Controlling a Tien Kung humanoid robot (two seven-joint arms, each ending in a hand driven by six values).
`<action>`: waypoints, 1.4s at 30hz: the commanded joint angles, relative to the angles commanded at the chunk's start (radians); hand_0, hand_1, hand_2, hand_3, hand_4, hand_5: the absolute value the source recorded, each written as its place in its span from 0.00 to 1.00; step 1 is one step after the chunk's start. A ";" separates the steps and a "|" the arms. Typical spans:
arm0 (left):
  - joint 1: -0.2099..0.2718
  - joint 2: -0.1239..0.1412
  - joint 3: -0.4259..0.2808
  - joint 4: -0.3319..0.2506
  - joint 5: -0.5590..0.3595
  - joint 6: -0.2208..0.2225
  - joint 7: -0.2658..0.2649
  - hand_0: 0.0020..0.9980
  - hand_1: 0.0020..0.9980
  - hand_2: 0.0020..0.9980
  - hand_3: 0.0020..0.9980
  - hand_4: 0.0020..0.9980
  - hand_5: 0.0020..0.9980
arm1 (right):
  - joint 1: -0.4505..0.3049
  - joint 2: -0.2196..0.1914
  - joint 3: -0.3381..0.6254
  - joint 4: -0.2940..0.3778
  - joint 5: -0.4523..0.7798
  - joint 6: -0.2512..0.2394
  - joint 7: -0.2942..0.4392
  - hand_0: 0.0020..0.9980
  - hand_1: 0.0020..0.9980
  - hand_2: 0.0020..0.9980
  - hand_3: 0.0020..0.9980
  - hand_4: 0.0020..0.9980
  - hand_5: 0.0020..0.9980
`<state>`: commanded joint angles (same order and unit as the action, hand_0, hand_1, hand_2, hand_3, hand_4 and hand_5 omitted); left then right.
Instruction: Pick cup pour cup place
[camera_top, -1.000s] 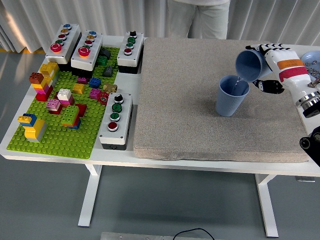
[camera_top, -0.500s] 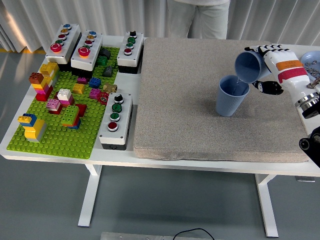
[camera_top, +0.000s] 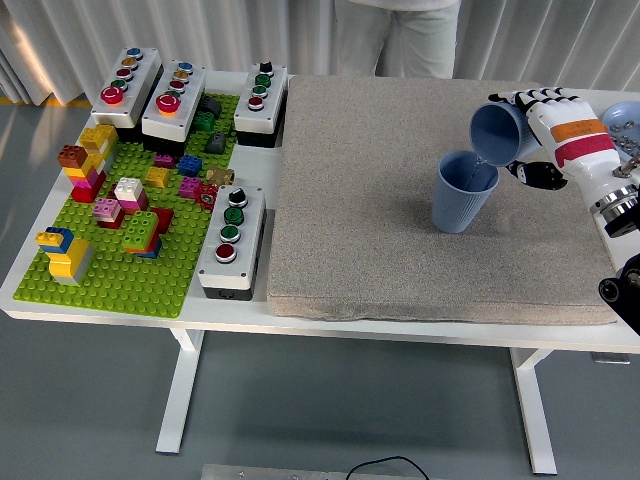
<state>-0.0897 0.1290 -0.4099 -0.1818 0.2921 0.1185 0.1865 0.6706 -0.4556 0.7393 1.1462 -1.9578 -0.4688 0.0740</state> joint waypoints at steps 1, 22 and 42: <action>0.000 0.000 0.000 0.000 0.000 0.000 0.000 0.73 0.78 0.83 0.69 0.51 0.95 | 0.001 -0.001 -0.004 0.000 -0.001 -0.001 -0.001 0.84 0.63 0.52 0.53 0.57 0.00; -0.003 0.001 0.002 0.000 -0.005 0.001 0.000 0.73 0.78 0.83 0.69 0.51 0.95 | 0.020 -0.017 -0.042 0.001 -0.027 -0.012 -0.027 0.85 0.63 0.52 0.53 0.56 0.00; -0.001 0.001 0.003 -0.001 -0.007 0.001 0.000 0.73 0.78 0.83 0.69 0.51 0.95 | 0.034 -0.028 -0.075 -0.003 -0.029 -0.026 -0.040 0.85 0.63 0.51 0.53 0.56 0.00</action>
<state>-0.0904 0.1300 -0.4066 -0.1824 0.2850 0.1193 0.1866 0.7045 -0.4836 0.6644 1.1427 -1.9865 -0.4945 0.0339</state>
